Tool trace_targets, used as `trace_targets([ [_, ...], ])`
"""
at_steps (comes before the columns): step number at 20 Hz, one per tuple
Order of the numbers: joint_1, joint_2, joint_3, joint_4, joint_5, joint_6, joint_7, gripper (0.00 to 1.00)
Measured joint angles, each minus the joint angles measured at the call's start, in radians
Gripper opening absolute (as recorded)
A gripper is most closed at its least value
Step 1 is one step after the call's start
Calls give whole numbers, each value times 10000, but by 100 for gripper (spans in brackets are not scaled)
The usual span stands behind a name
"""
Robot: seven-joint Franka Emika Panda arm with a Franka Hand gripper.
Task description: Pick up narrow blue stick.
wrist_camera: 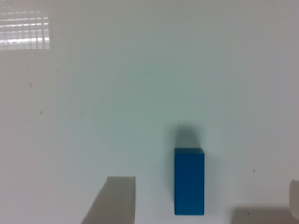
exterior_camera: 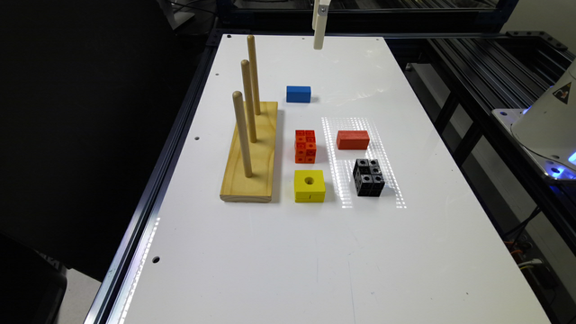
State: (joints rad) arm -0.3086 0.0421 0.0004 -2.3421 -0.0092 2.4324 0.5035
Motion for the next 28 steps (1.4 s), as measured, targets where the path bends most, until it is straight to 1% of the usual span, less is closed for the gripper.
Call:
trace_targets([
  [3,0,226,0,2,0,97,0,100],
  [7,0,771,1,8,0,600,0,100],
  [9,-1,962,1,26,0,774,0,100],
  [13,-1,1188,1,49,0,909,-1,100],
  [18,-1,1567,1,52,0,1282,-1,100],
  [28,-1,1623,12,75,0,1333,-1,100],
])
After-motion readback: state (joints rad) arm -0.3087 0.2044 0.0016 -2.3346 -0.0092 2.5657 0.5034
